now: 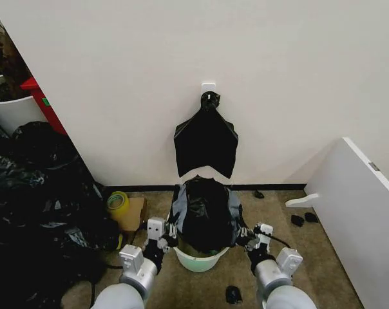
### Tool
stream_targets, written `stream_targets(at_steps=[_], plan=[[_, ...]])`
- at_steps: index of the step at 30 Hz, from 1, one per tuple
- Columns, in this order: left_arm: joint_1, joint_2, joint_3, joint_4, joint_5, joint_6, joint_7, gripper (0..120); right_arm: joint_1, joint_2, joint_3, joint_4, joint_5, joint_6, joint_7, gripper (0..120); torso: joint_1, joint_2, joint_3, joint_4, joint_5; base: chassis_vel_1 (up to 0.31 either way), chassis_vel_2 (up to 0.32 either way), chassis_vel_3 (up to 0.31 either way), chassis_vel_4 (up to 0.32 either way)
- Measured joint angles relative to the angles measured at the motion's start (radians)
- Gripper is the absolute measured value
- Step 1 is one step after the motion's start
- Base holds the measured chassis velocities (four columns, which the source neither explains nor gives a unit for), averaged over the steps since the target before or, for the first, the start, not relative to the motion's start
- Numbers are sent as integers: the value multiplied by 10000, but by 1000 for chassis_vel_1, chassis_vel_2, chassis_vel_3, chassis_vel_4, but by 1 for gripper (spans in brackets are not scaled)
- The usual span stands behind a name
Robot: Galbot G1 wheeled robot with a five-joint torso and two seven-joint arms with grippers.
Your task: Place the garbage bag over the trash bin.
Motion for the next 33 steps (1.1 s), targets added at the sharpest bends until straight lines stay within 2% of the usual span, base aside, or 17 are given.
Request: stream_targets(at_steps=[9, 11, 19, 33], plan=[[835, 320, -487, -279, 23, 297, -82, 0, -210, -23, -187, 135, -324, -731, 386, 0, 0, 0, 0, 0, -1, 0, 0, 0, 0], [1333, 456, -741, -332, 113, 514, -78, 0, -182, 46, -269, 32, -402, -1001, 587, 0, 0, 0, -1, 0, -1, 0, 0, 0, 0], [2005, 706, -986, -360, 193, 1024, -489, 0, -352, 221, -563, -97, -846, -1382, 792, 0, 0, 0, 0, 0, -1, 0, 0, 0, 0], [1662, 725, -847, 325, 8, 1248, -688, 0, -9, 295, -646, -822, -1001, -1614, 793, 0, 0, 0, 0, 0, 1, 0, 0, 0, 0]])
